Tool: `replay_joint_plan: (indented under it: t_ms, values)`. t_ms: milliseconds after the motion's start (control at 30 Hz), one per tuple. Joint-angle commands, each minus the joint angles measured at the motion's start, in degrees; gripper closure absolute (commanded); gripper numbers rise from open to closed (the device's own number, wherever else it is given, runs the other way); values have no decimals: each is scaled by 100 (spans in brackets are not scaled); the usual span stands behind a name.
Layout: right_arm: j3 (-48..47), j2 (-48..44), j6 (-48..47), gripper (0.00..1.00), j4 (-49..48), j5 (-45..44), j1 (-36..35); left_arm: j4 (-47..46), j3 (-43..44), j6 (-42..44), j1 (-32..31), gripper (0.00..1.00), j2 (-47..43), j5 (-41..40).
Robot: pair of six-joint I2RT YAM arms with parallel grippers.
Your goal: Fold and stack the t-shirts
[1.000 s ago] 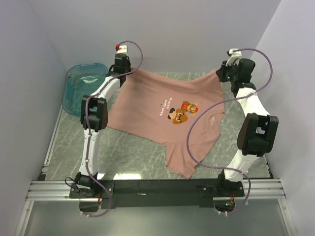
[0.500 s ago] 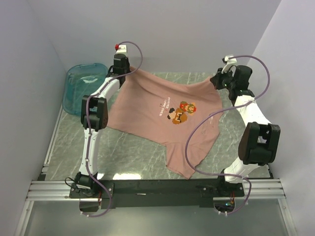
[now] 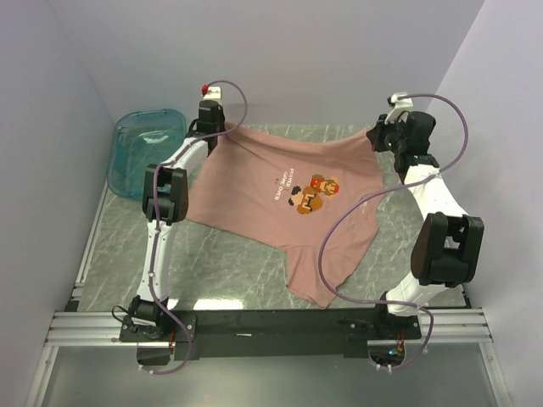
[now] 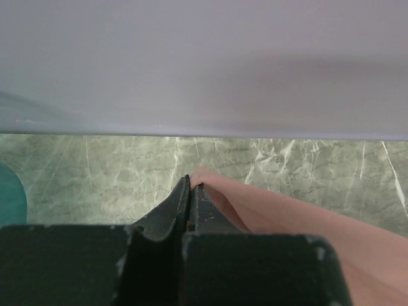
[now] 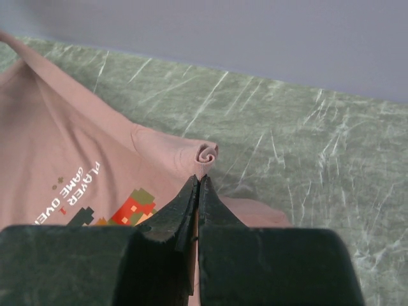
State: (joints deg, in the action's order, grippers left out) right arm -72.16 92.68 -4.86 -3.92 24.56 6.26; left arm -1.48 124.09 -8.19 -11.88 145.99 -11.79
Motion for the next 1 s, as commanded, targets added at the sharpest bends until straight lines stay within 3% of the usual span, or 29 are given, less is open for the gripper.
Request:
replay_joint_plan:
  t_ms: [0,133,267,367,500,667,800,967]
  values:
    - [-325,-259,187,100,-311,-162,77,-134,-59,124,28,100,-255,72]
    - [-167,-828,30,100,-66,154,103,-458,-972,133,28,100,-1027,115]
    - [-70,-1655,-137,100,531,453,95,-994,-2229,1,-42,100,-2599,256]
    - [-464,-2227,-287,100,1313,375,95,-1179,-3100,-34,-200,100,-3783,405]
    - [-1893,-2667,-471,100,2394,199,182,-1066,-3943,150,-604,100,-5324,371]
    - [-3582,-3133,-674,100,3405,-99,296,-662,-3999,300,-1430,100,-7457,11]
    - [-5741,-2994,-692,100,4223,-591,323,-196,-3595,-129,-1914,99,-8612,18]
    - [-6503,-3133,-551,100,4128,-1040,314,358,-3129,-666,-1959,99,-9475,335]
